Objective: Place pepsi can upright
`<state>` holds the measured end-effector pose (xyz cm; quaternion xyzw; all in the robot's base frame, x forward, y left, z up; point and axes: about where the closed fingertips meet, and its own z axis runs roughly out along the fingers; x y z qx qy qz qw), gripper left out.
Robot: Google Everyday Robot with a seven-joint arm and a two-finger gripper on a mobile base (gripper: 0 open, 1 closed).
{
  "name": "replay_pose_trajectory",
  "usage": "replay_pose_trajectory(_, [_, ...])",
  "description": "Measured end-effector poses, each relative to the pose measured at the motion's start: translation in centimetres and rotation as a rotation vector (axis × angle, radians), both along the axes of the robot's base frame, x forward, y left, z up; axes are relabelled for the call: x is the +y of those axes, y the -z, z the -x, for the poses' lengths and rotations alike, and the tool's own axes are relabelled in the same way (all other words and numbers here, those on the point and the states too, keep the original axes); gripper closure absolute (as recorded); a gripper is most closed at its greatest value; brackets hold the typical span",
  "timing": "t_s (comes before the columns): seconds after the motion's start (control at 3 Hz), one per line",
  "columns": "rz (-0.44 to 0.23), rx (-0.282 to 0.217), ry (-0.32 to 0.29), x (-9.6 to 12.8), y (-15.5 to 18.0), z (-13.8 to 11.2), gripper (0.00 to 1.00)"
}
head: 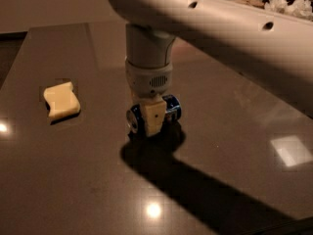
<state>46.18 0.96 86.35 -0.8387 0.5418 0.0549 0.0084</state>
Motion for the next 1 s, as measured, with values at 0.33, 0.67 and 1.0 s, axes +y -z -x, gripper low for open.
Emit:
replay_pose_trajectory(0.33, [-0.170, 0.080, 0.061, 0.8, -3.3, -0.9, 1.00])
replay_pose_trajectory(0.67, [-0.332, 0.143, 0.110, 1.8, -5.9, -1.5, 1.00])
replay_pose_trajectory(1.0, [-0.533, 0.248, 0.212, 2.3, -7.4, -2.2, 1.00])
